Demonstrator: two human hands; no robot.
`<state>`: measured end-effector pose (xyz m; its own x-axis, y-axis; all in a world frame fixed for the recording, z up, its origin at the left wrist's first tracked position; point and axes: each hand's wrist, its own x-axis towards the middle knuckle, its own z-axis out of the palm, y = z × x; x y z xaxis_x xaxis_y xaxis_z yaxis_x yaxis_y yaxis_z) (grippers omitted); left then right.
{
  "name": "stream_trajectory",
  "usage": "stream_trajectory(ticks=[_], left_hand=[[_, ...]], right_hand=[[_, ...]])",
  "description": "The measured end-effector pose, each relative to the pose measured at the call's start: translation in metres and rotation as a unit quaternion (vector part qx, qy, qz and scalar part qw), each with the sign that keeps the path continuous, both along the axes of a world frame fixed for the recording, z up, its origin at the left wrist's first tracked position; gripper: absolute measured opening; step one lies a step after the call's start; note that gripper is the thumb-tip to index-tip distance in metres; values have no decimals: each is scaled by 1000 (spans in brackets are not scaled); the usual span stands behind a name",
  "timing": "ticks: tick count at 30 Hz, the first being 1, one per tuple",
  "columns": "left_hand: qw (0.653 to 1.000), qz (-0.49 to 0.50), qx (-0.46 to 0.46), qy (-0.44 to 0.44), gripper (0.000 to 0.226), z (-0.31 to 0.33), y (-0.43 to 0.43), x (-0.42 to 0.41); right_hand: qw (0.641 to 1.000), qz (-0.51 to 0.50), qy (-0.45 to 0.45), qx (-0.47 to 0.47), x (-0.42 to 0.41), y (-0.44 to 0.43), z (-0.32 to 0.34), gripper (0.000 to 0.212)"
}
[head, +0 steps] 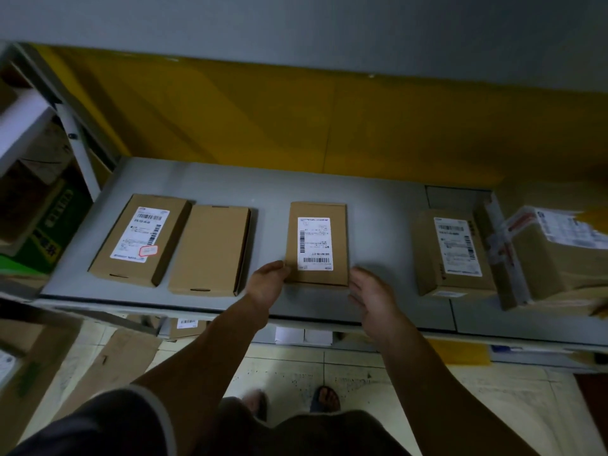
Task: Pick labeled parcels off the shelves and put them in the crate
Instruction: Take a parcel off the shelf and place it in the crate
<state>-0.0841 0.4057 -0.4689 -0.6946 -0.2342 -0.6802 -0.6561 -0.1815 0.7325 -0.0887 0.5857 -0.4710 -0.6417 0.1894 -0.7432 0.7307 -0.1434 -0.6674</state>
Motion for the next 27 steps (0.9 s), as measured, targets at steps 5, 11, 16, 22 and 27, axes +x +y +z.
stream_trajectory(ticks=[5,11,16,22,27], left_hand=[[997,60,40,11,23,4,-3,13],[990,125,43,51,17,14,-30,41],[967,219,-78,100,17,18,-81,63],[973,167,-139,74,36,18,-144,73],[991,-3,-132,26,53,5,-179,73]], right_hand=[[998,-54,36,7,2,-3,9,4],[994,21,88,-68,8,-38,18,19],[987,123,53,-90,19,-84,14,12],[987,136,17,-82,37,-144,10,32],[992,116,2,-47,44,-190,8,33]])
